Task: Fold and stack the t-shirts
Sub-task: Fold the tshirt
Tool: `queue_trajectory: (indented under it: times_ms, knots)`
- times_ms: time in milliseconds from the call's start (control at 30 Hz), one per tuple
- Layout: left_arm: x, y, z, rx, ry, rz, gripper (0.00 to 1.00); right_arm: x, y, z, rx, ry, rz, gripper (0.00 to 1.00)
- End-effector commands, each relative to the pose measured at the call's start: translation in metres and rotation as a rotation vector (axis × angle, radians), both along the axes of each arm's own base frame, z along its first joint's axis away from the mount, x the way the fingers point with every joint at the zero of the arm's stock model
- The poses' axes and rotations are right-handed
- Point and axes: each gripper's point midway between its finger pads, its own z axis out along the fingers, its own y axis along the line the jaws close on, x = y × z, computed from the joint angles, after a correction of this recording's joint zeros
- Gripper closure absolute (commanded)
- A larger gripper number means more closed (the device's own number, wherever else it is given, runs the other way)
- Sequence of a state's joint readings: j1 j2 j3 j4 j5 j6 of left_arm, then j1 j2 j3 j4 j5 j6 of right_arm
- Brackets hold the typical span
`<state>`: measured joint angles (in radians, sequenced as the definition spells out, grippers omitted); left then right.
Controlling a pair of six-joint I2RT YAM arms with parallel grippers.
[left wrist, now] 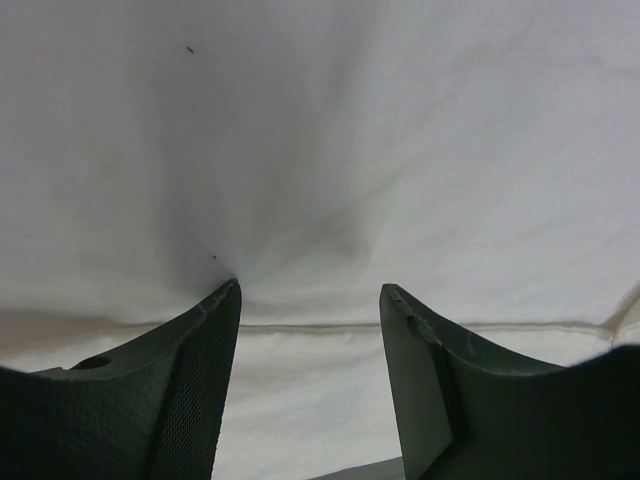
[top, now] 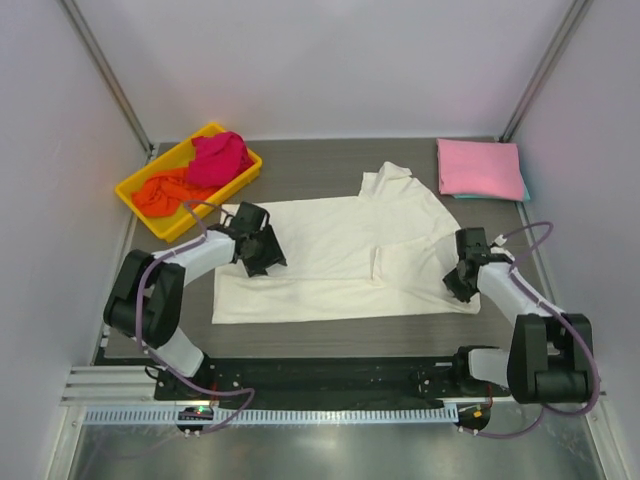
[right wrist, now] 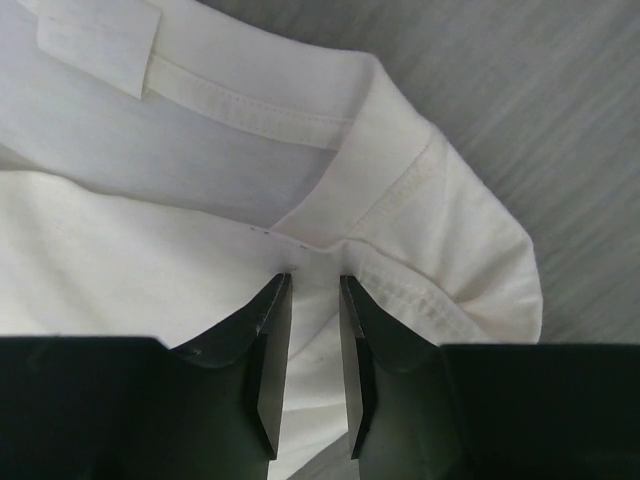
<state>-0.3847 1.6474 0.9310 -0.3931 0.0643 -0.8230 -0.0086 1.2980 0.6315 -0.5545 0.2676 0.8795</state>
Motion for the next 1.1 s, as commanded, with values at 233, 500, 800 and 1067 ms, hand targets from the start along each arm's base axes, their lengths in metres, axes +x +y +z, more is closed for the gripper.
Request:
queue_trajectory:
  times_ms: [233, 500, 800, 1067]
  knots:
    - [-0.025, 0.016, 0.032, 0.036, -0.068, 0.039, 0.39, -0.04, 0.009, 0.018, 0.069, -0.085, -0.057, 0.7]
    - [-0.015, -0.114, 0.151, -0.394, -0.288, -0.343, 0.42, 0.039, 0.026, 0.082, 0.098, -0.224, 0.186, 0.69]
    - [-0.039, -0.25, 0.139, -0.556, -0.279, -0.642, 0.6, 0.097, 0.056, 0.076, 0.174, -0.266, 0.476, 0.71]
    - [-0.042, -0.307, 0.083, -0.573, -0.177, -0.71, 0.73, 0.106, 0.058, 0.047, 0.188, -0.202, 0.52, 0.72]
